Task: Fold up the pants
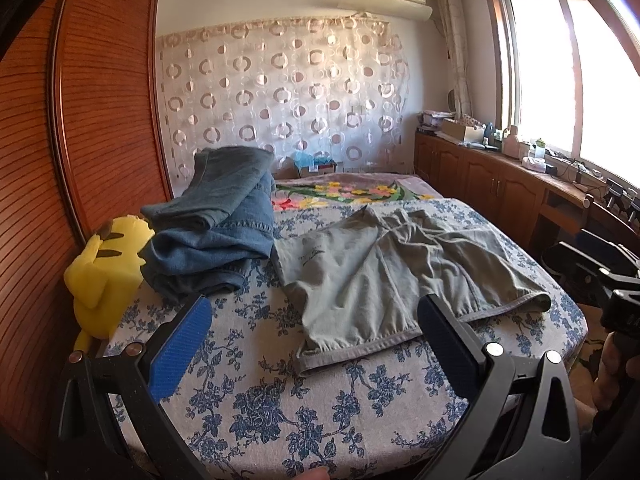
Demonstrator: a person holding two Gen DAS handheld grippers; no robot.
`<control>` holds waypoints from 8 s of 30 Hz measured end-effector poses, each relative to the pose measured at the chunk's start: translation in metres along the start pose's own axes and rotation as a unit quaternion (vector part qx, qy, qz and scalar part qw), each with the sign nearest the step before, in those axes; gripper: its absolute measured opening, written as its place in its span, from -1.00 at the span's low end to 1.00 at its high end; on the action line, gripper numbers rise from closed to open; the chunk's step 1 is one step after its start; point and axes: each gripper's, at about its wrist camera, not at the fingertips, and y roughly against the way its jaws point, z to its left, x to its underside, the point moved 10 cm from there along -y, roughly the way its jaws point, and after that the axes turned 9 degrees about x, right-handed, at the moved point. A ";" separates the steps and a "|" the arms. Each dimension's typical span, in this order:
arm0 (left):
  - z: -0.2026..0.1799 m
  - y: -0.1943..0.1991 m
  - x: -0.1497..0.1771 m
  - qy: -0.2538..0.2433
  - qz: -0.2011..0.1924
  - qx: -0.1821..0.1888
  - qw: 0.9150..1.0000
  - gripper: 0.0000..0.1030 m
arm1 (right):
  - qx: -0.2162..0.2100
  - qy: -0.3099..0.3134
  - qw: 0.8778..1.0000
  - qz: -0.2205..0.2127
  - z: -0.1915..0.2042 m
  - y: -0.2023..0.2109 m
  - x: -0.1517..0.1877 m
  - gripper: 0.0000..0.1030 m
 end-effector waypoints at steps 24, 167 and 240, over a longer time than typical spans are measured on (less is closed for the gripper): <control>0.021 -0.049 0.048 -0.008 0.083 0.010 0.996 0.99 | 0.027 0.008 0.998 0.059 -0.032 -0.007 0.021 0.95; -0.224 -0.116 -0.012 -0.177 0.162 0.292 0.926 0.07 | 0.059 -0.024 0.984 0.164 -0.130 0.061 0.051 -0.34; -0.051 -0.176 0.003 -0.088 0.149 0.167 0.971 0.42 | -0.044 0.071 0.984 0.157 -0.051 -0.018 0.008 -0.30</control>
